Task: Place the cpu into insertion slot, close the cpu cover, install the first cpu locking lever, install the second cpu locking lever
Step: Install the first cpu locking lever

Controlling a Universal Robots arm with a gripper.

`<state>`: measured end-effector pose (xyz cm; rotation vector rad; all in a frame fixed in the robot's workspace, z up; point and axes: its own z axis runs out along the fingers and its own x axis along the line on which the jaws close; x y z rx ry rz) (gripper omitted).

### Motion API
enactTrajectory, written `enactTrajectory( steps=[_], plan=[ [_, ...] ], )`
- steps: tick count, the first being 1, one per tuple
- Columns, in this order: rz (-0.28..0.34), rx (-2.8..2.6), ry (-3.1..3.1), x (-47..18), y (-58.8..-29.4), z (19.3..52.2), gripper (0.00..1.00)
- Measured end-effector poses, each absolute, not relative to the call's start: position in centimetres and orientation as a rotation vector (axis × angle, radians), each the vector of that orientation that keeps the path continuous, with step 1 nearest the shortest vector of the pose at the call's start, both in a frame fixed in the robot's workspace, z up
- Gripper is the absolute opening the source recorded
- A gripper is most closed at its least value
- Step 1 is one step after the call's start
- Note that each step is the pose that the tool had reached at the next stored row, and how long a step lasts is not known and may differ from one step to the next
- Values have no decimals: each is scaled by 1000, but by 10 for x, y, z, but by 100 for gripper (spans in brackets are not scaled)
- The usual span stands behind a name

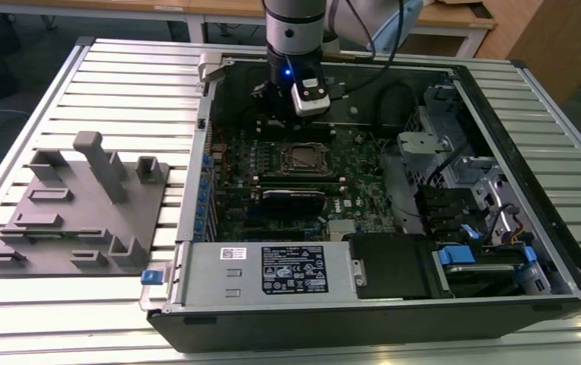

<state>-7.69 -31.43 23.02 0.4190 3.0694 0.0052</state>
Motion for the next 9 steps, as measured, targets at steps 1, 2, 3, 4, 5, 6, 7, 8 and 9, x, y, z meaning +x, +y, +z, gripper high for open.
enactTrajectory(
  steps=[1,2,3,4,5,6,7,8,9],
  plan=[
    [5,419,3070,-76,-314,230,10],
    [5,419,3070,-75,-314,230,10],
    [5,419,3069,-74,-314,230,10],
    [5,419,3069,-73,-314,230,10],
    [5,419,3069,-71,-314,230,10],
    [5,419,3069,-69,-314,230,10],
    [5,419,3069,-68,-314,230,10],
    [5,419,3069,-65,-314,230,10],
    [5,419,3069,-63,-314,230,10]
  ],
)
